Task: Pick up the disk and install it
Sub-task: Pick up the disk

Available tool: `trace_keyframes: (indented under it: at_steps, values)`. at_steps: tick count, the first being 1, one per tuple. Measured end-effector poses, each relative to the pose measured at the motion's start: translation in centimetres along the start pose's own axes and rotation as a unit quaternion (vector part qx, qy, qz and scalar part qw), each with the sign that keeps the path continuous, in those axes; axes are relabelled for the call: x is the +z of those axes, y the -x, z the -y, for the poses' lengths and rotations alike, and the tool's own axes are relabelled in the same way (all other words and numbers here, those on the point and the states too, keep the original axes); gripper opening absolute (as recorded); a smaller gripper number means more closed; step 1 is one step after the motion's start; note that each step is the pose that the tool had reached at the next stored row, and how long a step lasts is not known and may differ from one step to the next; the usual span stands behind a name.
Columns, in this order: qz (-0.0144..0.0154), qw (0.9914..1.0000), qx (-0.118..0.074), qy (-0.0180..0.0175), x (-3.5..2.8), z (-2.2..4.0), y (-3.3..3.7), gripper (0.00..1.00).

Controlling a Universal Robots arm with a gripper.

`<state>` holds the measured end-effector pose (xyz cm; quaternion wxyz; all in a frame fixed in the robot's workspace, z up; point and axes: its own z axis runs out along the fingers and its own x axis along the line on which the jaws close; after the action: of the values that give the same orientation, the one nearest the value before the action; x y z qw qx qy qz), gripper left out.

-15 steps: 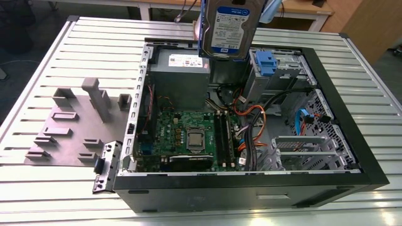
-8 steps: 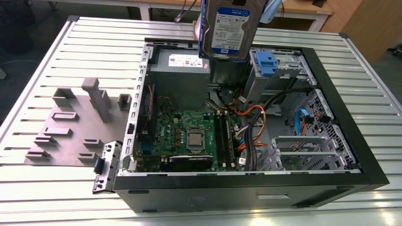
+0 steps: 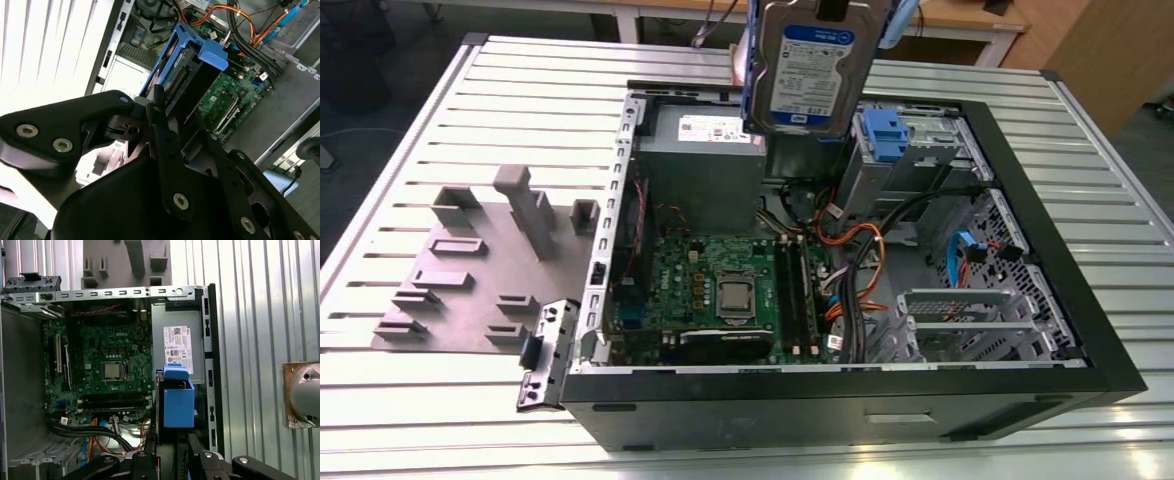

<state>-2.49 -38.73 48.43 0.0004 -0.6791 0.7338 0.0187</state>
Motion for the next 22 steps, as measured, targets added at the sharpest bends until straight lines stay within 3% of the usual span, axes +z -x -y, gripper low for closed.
trace_keyframes:
  at_steps: [22]
  values:
    - [-0.0022,1.00000,0.000,-0.0002,-0.18,0.49,-6.34,0.35]
